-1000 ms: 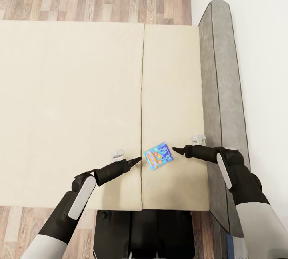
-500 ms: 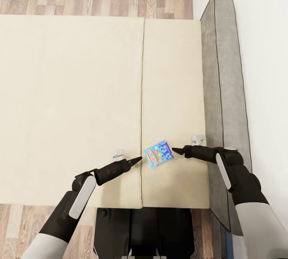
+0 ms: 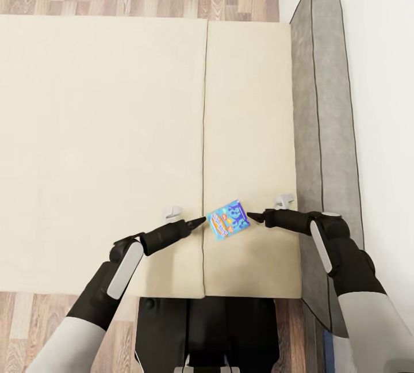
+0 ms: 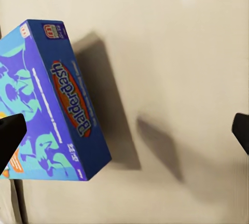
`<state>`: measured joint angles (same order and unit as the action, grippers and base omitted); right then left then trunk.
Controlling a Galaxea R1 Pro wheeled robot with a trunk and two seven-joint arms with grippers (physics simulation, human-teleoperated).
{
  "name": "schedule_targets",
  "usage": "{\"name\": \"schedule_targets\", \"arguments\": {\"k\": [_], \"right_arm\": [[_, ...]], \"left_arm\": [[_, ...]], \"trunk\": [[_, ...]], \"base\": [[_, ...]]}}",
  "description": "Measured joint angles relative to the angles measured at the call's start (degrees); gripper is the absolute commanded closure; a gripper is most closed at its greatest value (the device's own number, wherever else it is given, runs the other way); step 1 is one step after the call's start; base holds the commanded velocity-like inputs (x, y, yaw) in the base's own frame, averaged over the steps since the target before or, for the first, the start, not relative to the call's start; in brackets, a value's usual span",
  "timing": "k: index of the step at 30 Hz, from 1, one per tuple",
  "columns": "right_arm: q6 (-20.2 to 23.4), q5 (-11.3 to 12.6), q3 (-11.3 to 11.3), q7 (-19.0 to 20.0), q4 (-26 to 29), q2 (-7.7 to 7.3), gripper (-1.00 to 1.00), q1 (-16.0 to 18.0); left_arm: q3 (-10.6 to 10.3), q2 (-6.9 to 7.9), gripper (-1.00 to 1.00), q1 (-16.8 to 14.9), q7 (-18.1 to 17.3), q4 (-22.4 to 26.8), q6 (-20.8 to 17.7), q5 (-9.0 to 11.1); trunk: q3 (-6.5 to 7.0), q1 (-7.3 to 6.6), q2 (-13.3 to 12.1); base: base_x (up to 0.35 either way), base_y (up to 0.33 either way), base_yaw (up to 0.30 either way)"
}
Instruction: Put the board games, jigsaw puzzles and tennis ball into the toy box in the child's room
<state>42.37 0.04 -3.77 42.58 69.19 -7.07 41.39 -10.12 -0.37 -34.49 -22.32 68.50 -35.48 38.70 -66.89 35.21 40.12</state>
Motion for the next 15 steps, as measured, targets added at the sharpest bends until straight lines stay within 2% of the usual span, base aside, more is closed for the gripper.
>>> {"name": "schedule_targets", "arguments": {"k": [6,11,15], "right_arm": [[-0.04,0.11,-0.15,0.04,0.02,-0.03,-1.0,0.0],[0.05,0.25,-0.31,0.08,0.03,-0.09,-1.0,-0.01],[0.05,0.28,-0.37,0.09,0.03,-0.2,-1.0,-0.01]], "left_arm": [[-0.05,-1.17,-1.0,-2.39,-0.04,-4.05,0.13,0.0],[-0.1,-2.44,-1.0,-4.99,0.02,-9.31,1.55,-1.26],[-0.11,-2.77,-1.0,-5.72,0.01,-11.03,2.56,-1.81]], "trunk": [[-0.1,-0.01,0.01],[-0.14,-0.01,0.0],[-0.15,-0.01,0.0]], "base": [[0.0,0.0,0.0],[0.0,0.0,0.0],[0.0,0.0,0.0]]}}
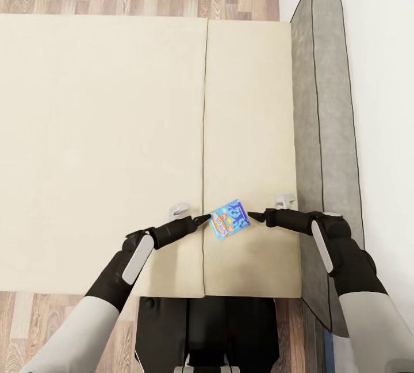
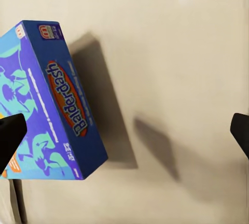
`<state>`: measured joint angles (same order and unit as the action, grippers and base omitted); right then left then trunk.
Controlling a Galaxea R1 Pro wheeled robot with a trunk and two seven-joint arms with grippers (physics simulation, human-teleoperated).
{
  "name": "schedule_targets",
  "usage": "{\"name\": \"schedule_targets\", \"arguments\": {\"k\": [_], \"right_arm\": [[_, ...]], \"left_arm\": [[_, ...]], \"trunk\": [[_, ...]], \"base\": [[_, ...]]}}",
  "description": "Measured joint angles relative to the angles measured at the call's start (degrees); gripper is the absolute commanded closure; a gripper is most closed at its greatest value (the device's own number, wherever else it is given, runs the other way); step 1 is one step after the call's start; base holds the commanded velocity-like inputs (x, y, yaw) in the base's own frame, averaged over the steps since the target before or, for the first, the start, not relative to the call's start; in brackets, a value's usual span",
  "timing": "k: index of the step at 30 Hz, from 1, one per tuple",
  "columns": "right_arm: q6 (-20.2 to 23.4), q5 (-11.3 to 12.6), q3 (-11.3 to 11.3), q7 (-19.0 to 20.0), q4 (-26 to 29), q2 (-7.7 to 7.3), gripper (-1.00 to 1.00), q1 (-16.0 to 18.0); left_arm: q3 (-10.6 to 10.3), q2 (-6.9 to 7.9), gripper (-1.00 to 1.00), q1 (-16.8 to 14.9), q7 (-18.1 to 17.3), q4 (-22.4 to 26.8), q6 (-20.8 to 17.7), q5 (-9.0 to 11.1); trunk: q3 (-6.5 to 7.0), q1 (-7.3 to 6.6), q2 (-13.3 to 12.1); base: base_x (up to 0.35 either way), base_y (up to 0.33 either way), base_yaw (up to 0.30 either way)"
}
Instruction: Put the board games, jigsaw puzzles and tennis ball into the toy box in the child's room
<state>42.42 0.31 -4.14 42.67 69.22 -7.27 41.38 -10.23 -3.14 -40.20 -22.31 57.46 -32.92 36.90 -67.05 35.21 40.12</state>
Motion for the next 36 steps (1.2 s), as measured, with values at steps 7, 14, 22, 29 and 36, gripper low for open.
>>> {"name": "schedule_targets", "arguments": {"k": [7,14,22,29,36], "right_arm": [[0.0,0.03,-0.06,0.03,0.04,-0.09,-1.0,-0.02],[-0.02,0.02,-0.08,0.03,0.07,-0.15,-1.0,-0.01],[-0.02,-0.01,-0.09,0.07,0.08,-0.18,-1.0,-0.01],[-0.03,-0.07,0.01,0.02,0.08,-0.17,-1.0,0.09],[-0.04,-0.08,0.25,0.06,0.08,0.0,-1.0,0.18]], "left_arm": [[-0.01,-0.36,-1.0,-0.88,-0.11,-2.06,1.52,-0.6],[0.01,-0.48,-1.0,-1.15,-0.15,-2.76,2.02,-0.75],[0.05,-0.54,-1.0,-1.65,-0.72,-4.09,2.15,0.02],[0.0,-0.56,-1.0,-2.21,-2.46,-5.88,3.06,0.61],[-0.06,-0.51,-1.0,-2.4,-3.68,-6.55,3.73,0.26]], "trunk": [[-0.01,0.0,0.0],[-0.02,0.0,0.0],[-0.02,-0.01,0.0],[-0.02,-0.03,0.01],[-0.02,-0.01,0.01]], "base": [[0.0,0.0,0.0],[0.0,0.0,0.0],[0.0,0.0,0.0],[0.0,0.0,0.0],[0.0,0.0,0.0]]}}
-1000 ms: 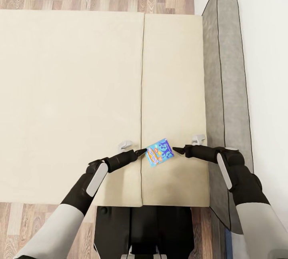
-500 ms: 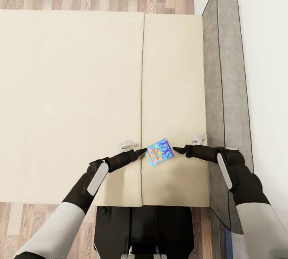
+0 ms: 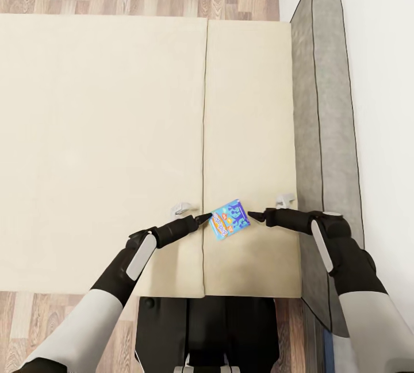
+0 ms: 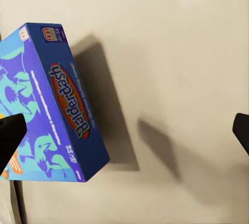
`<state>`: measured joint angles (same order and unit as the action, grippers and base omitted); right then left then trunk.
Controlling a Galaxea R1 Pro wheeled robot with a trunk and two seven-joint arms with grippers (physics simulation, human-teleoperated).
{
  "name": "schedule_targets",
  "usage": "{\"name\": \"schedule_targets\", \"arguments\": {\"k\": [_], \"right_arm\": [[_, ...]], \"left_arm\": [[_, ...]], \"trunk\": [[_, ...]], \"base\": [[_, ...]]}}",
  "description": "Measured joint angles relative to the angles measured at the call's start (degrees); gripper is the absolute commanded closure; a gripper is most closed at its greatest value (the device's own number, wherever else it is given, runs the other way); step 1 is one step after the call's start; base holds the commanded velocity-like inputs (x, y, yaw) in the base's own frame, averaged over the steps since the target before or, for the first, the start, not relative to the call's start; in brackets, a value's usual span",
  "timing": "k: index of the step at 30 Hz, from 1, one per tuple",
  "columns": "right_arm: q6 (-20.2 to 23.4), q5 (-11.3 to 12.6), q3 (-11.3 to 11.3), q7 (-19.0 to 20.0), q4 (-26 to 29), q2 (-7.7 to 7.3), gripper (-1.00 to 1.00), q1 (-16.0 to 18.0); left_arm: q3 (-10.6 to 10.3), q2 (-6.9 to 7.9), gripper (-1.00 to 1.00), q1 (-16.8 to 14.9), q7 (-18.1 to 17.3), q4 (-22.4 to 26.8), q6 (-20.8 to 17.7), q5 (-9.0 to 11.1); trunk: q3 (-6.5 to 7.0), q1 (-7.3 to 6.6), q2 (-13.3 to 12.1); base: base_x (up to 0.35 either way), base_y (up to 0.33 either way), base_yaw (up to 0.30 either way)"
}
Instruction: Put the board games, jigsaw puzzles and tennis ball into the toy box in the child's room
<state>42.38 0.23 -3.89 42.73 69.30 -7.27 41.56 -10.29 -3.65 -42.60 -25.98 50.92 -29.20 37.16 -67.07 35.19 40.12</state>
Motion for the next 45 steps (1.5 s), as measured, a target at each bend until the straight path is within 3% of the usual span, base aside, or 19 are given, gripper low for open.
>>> {"name": "schedule_targets", "arguments": {"k": [36,45], "right_arm": [[-0.8,-0.12,0.52,0.31,-0.77,0.2,-1.0,0.27],[-4.36,0.01,0.44,5.67,-2.55,0.28,-1.0,0.55]], "left_arm": [[0.02,0.78,-1.0,0.56,-0.93,0.16,0.54,0.17],[0.06,0.84,-1.0,0.6,-1.27,0.09,0.63,0.18]], "trunk": [[0.0,-0.03,0.01],[0.0,0.01,0.0]], "base": [[0.0,0.0,0.0],[0.0,0.0,0.0]]}}
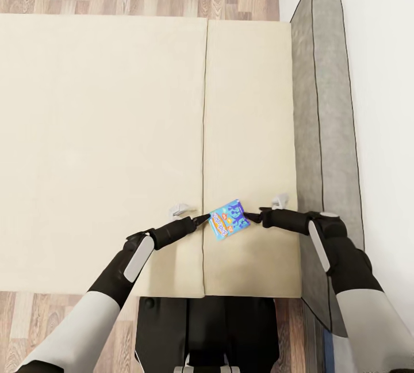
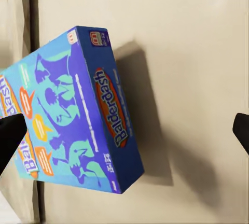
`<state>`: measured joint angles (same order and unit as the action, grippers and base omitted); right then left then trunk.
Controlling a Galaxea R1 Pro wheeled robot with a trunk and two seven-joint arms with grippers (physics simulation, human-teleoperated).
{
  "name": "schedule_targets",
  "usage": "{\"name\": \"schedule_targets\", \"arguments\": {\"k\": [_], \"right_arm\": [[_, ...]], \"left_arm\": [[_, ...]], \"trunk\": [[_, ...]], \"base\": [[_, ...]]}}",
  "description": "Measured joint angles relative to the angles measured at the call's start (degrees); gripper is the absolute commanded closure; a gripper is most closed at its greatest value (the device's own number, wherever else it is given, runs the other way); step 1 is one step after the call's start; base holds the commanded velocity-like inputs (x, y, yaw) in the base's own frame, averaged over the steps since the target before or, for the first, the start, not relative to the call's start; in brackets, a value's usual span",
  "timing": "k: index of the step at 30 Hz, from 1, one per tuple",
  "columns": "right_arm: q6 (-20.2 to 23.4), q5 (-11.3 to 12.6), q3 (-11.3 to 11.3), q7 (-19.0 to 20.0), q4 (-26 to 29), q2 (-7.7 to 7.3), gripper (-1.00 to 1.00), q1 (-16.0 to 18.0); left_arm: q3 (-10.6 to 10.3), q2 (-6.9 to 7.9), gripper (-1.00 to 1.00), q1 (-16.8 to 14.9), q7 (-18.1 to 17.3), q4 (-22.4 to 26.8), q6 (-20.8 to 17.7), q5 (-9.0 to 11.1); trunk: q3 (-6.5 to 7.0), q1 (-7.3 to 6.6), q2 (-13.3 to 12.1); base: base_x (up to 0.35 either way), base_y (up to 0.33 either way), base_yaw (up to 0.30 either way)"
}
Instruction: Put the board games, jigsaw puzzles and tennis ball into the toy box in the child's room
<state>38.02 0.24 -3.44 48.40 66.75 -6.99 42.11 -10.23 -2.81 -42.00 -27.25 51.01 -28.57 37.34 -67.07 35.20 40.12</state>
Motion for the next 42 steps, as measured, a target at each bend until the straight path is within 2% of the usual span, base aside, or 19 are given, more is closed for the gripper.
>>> {"name": "schedule_targets", "arguments": {"k": [6,14,42], "right_arm": [[-1.92,-0.06,-0.12,2.52,-2.42,0.03,-1.0,0.32],[-4.08,0.32,-0.15,3.79,-4.83,0.1,-1.0,0.57],[-8.26,-0.33,-0.08,4.19,-12.2,0.15,-1.0,2.1]], "left_arm": [[-0.04,0.01,-1.0,0.05,0.24,0.23,-0.06,-0.15],[-0.05,-0.01,-1.0,0.07,0.46,0.27,-0.05,-0.12],[-0.02,-0.05,-1.0,0.01,0.51,0.2,-0.08,-0.17]], "trunk": [[0.0,0.0,0.0],[0.0,-0.01,0.01],[0.0,-0.02,0.0]], "base": [[0.0,0.0,0.0],[0.0,0.0,0.0],[0.0,0.0,0.0]]}}
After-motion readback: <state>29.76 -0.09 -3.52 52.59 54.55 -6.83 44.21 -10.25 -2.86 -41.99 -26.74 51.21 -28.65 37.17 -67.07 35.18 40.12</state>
